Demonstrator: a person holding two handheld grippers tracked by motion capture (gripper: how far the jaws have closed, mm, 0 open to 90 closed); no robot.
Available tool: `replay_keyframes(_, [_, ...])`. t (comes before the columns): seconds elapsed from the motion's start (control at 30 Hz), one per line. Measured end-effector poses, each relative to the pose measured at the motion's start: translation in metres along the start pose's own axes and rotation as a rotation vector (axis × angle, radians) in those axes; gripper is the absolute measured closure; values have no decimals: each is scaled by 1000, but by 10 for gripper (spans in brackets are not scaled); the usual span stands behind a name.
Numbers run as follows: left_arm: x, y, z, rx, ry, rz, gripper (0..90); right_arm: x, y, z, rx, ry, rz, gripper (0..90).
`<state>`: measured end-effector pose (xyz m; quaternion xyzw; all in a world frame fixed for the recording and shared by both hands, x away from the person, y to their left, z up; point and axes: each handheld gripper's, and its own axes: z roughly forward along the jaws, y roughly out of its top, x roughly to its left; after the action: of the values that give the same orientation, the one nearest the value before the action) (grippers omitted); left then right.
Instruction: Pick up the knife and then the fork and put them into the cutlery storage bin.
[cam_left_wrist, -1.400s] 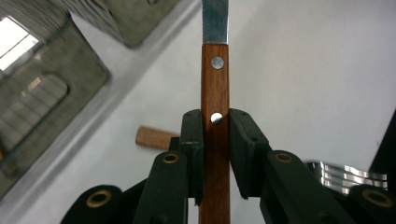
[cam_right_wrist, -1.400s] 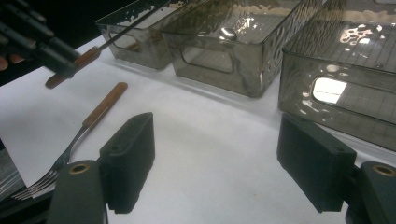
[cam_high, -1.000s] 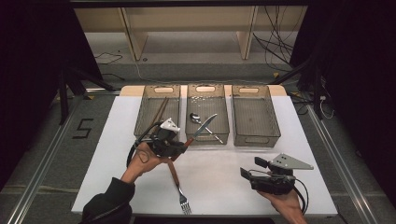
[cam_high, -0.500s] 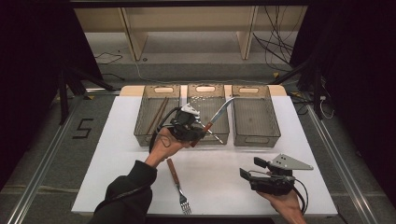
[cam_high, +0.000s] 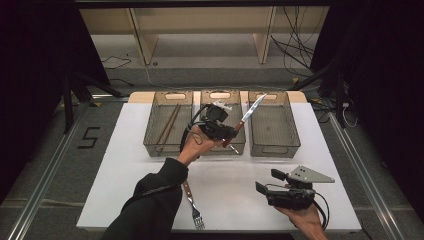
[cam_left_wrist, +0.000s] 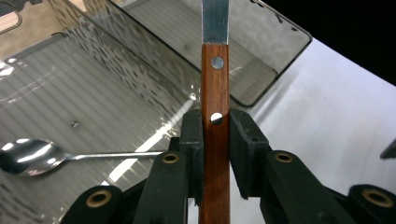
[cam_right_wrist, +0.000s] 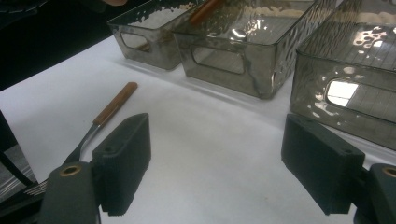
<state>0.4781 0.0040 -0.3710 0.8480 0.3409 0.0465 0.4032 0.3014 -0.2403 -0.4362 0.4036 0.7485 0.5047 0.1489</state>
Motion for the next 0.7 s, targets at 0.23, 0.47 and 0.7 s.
replay_keyframes(0.23, [-4, 13, 18, 1, -7, -8, 758, 0, 0, 0, 4, 4, 4, 247])
replay_keyframes(0.47, [-7, 26, 34, -17, -21, -22, 758, 0, 0, 1, 6, 10, 2, 247])
replay_keyframes(0.7, [-10, 38, 48, -28, -36, -49, 758, -1, -1, 1, 10, 14, 5, 248])
